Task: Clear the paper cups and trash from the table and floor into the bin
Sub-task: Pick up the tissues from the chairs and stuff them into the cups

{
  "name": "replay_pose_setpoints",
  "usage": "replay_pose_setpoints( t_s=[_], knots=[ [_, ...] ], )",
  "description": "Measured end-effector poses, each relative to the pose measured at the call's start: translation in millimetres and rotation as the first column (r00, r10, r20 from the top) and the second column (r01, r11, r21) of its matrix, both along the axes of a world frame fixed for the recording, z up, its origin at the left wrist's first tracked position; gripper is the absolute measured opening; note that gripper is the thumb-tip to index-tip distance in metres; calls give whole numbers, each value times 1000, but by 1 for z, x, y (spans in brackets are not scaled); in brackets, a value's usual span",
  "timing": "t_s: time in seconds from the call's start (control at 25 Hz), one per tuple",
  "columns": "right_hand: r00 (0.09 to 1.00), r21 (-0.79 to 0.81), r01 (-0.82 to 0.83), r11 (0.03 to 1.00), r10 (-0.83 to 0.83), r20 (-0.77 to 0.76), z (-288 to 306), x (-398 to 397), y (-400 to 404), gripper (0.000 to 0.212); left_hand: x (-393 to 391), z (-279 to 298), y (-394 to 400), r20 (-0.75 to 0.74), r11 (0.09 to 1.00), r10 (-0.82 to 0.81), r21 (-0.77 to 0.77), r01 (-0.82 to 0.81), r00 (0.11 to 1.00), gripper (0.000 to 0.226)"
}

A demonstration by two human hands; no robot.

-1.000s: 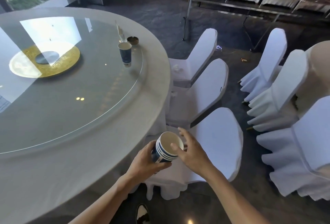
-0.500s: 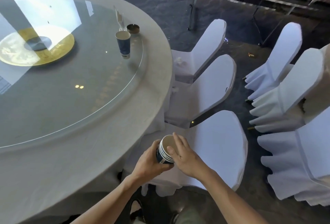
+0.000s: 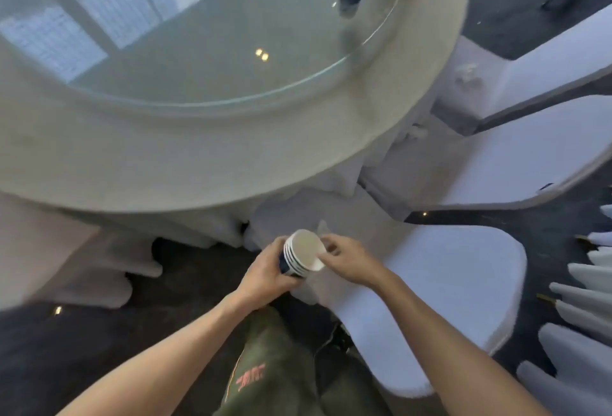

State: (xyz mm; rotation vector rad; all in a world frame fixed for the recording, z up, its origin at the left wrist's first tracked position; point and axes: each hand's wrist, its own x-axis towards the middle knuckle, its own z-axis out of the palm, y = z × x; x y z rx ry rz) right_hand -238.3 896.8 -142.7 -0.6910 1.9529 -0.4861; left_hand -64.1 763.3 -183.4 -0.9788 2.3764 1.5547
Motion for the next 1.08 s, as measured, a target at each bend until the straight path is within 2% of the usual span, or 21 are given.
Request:
replay_pose_setpoints(
  t_s=[0.08, 0.2, 0.36, 0.52, 0.68, 0.84, 0.96, 1.08],
  knots=[
    [1000, 62, 29, 998, -30, 7, -35, -11, 4, 46, 5, -25, 13, 54, 986, 156, 41, -159, 986, 75],
    [997, 161, 72, 984, -69, -22, -92, -26, 3, 45, -2, -62, 20, 92, 963, 242, 98, -250, 966, 78],
    [993, 191, 11, 981, 11, -117, -188, -41, -16, 57, -19, -125, 8, 115, 947, 278, 131, -292, 954, 81],
    [987, 193, -73, 978, 99, -130, -273, -48, -33, 69, -15, -184, 0, 160, 919, 322, 184, -348, 933, 78],
    [971, 224, -108, 969, 151, -187, -331, -45, -37, 66, -5, -221, 7, 194, 897, 348, 215, -386, 917, 81],
    [938, 232, -115, 966, 182, -294, -347, -41, -29, 23, -3, -223, 21, 186, 898, 337, 231, -375, 923, 82],
    [975, 235, -43, 971, 92, -201, -317, -48, -23, 25, -7, -201, 30, 163, 901, 345, 217, -375, 924, 79],
    [979, 168, 74, 983, -40, -199, -242, -61, -24, 32, -22, -151, 30, 106, 933, 297, 178, -312, 949, 79]
  ],
)
